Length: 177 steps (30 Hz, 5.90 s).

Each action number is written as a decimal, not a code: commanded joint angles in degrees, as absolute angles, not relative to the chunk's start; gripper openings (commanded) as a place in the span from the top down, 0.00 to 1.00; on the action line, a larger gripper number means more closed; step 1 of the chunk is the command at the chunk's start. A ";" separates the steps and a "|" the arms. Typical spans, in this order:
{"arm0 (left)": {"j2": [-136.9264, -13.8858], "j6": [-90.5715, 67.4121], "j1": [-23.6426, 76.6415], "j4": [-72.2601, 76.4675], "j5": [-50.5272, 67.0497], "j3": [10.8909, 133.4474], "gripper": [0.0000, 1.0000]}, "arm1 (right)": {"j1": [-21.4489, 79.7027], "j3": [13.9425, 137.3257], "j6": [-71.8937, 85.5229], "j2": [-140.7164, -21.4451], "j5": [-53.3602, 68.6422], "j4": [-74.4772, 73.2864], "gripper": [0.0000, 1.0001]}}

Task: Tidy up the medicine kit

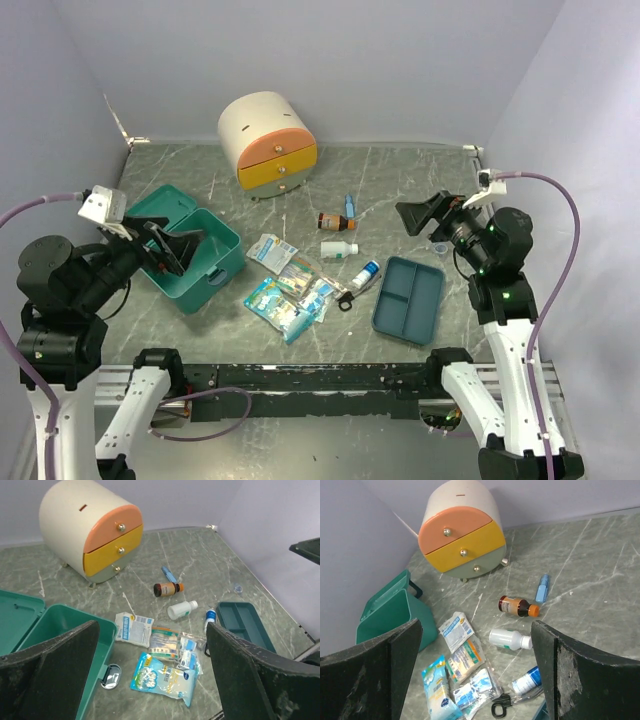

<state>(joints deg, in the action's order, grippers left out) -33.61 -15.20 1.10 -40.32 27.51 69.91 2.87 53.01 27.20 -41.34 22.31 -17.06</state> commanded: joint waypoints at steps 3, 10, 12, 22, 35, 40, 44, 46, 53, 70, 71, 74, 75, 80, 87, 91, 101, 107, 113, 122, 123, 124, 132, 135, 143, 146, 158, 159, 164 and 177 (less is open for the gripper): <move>-33.21 -15.97 0.28 -38.13 32.35 67.54 0.00 | 2.20 50.70 28.94 -41.70 25.36 -11.92 0.09; -33.41 -18.38 1.84 -41.54 24.69 66.00 0.02 | 2.19 47.13 30.94 -44.24 32.23 -6.41 0.10; -34.60 -20.80 1.79 -46.11 15.50 66.69 0.04 | 2.18 46.64 32.17 -46.03 34.60 -4.85 0.11; -32.11 -33.60 1.89 -59.99 -19.11 62.75 0.00 | 8.54 45.34 36.08 -55.04 29.61 -2.97 0.18; -33.66 -43.20 1.84 -66.82 -26.96 57.01 0.06 | 30.78 50.06 38.20 -70.88 14.36 0.53 0.25; -34.57 -45.98 1.83 -62.28 -20.44 54.97 0.06 | 38.88 54.49 37.34 -77.50 6.64 0.64 0.26; -37.88 -49.33 1.89 -57.39 -17.32 50.93 0.08 | 42.40 56.52 38.20 -80.84 3.12 2.03 0.27; -40.55 -50.69 1.82 -57.54 -18.86 51.32 0.07 | 43.51 57.07 38.72 -82.05 1.66 2.23 0.27; -46.38 -51.86 1.83 -52.09 -26.06 47.58 0.12 | 48.04 66.76 35.40 -91.34 -2.87 -0.95 0.27; -49.16 -52.27 1.84 -48.42 -25.37 44.73 0.14 | 55.17 93.22 31.00 -118.32 -11.76 -12.44 0.30; -49.33 -51.88 1.77 -48.10 -24.95 44.85 0.14 | 55.19 93.34 31.30 -118.67 -12.65 -13.13 0.31; -50.10 -50.53 1.78 -47.46 -24.04 45.34 0.14 | 55.21 92.17 32.52 -118.61 -15.68 -15.39 0.34; -50.44 -49.87 1.79 -47.12 -23.75 45.55 0.14 | 55.22 91.38 32.64 -118.05 -16.11 -15.48 0.34; -52.16 -46.31 1.84 -45.17 -21.53 46.30 0.15 | 55.52 87.00 34.44 -114.30 -18.08 -17.25 0.35; -56.25 -42.78 1.77 -42.66 -18.79 47.26 0.16 | 56.24 82.11 36.74 -109.90 -18.48 -19.19 0.37; -58.77 -40.90 1.80 -40.59 -16.55 48.17 0.17 | 56.58 79.47 37.84 -107.79 -18.08 -19.22 0.39; -63.51 -34.91 1.70 -36.73 -6.77 50.46 0.20 | 57.57 69.64 42.16 -102.16 -18.96 -13.90 0.48; -63.63 -34.32 1.69 -38.06 -7.44 51.16 0.20 | 57.63 70.61 42.08 -101.25 -16.26 -13.61 0.47; -61.47 -33.78 1.35 -40.54 -11.76 52.72 0.16 | 57.58 75.34 40.80 -99.83 -14.31 -14.23 0.41; -55.46 -31.82 1.38 -43.79 -12.11 54.87 0.12 | 56.04 78.17 39.07 -95.43 -13.70 -15.28 0.38; -54.06 -30.88 1.33 -43.66 -10.43 54.64 0.12 | 55.51 77.23 39.39 -94.14 -13.80 -15.07 0.38; -52.49 -29.46 1.28 -43.15 -8.37 54.31 0.12 | 54.82 76.07 40.09 -92.67 -14.05 -14.96 0.38; -37.76 -22.94 1.40 -36.11 16.91 48.27 0.09 | 47.04 60.34 47.05 -79.33 -18.02 -13.01 0.39; -32.79 -23.54 1.41 -33.23 19.48 46.05 0.01 | 42.63 54.32 48.10 -75.79 -15.19 -12.47 0.39; -27.08 -24.26 1.39 -31.48 20.78 44.50 0.00 | 34.29 45.71 63.18 -75.04 -11.41 -8.21 0.35; -26.41 -24.26 1.38 -32.07 18.91 44.82 0.00 | 34.06 45.38 70.37 -77.51 -13.84 -5.70 0.39; -26.96 -24.52 1.41 -33.04 17.50 45.00 0.01 | 33.93 50.29 87.92 -87.60 -24.47 -11.00 0.39; -27.10 -24.52 1.36 -32.93 17.57 45.00 0.01 | 33.88 50.42 88.31 -88.02 -25.09 -11.22 0.39; -28.20 -24.35 1.40 -33.00 18.12 45.16 0.02 | 33.58 51.47 92.59 -91.02 -25.80 -14.76 0.44; -29.09 -24.26 1.36 -32.08 19.77 44.74 0.03 | 32.85 54.04 94.30 -96.52 -24.36 -18.38 0.47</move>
